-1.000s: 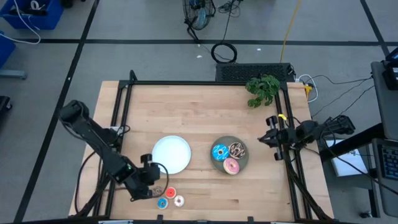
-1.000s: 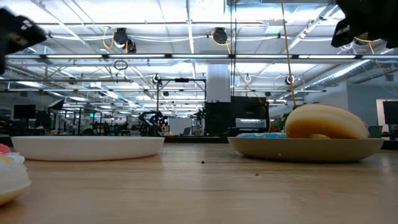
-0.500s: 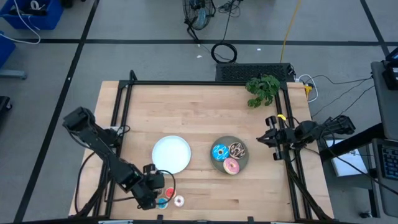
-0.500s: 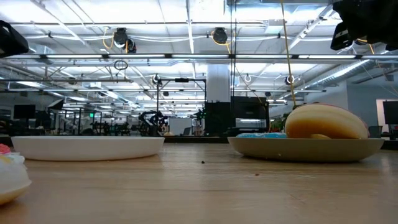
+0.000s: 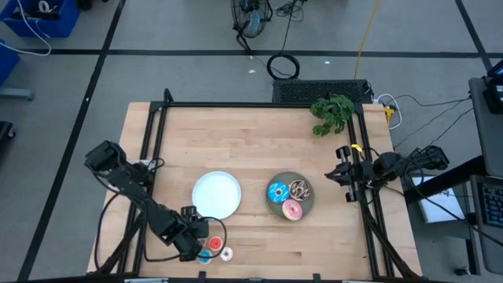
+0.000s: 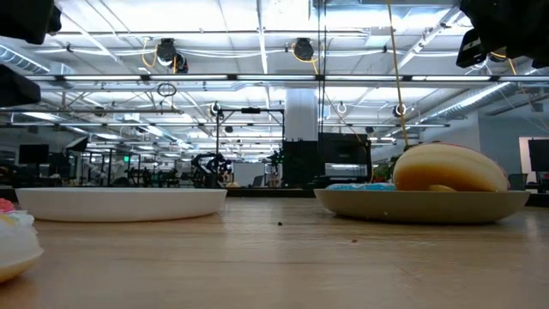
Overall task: Pick & Place donuts
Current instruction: Put the small brown donut into the white plate
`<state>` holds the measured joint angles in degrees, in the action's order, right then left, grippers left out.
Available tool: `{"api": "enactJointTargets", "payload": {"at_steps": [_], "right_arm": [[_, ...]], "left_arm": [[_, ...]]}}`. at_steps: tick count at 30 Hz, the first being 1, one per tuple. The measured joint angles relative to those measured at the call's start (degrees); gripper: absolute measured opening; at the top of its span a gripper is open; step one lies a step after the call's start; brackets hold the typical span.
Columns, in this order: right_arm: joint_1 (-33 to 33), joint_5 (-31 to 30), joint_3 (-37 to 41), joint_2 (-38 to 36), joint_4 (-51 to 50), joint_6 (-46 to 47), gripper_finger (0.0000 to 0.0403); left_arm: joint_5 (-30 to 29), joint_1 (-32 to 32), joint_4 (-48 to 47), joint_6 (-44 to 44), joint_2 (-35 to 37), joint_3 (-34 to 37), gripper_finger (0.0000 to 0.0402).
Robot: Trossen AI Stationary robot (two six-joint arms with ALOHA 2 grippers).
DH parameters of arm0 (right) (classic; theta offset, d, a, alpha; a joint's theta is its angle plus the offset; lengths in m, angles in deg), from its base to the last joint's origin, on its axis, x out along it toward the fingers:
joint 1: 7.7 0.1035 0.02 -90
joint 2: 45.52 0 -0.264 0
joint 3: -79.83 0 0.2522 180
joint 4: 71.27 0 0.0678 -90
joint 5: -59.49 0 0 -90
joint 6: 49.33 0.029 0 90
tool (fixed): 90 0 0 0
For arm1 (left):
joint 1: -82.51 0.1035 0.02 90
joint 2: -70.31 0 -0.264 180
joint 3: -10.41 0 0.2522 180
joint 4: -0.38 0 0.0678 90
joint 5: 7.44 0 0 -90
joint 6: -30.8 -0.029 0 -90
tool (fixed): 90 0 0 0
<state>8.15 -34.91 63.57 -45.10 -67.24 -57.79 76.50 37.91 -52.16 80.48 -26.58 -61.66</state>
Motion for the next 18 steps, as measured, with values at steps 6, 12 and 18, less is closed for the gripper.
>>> {"api": "enactJointTargets", "payload": {"at_steps": [6, 12, 18], "right_arm": [[0.0, 0.0, 0.0, 0.0, 0.3, -0.3, 0.0000], [0.0, 0.0, 0.0, 0.0, 0.4, -0.4, 0.0000], [0.0, 0.0, 0.0, 0.0, 0.4, -1.0, 0.0000]], "left_arm": [[-0.3, 0.0, 0.0, 0.5, -1.1, 0.0, 0.0225], [0.1, 0.4, 0.3, 0.1, -3.2, 0.0, 0.0207], [0.3, 0.7, 2.9, -2.7, -4.7, 0.0, 0.0195]]}}
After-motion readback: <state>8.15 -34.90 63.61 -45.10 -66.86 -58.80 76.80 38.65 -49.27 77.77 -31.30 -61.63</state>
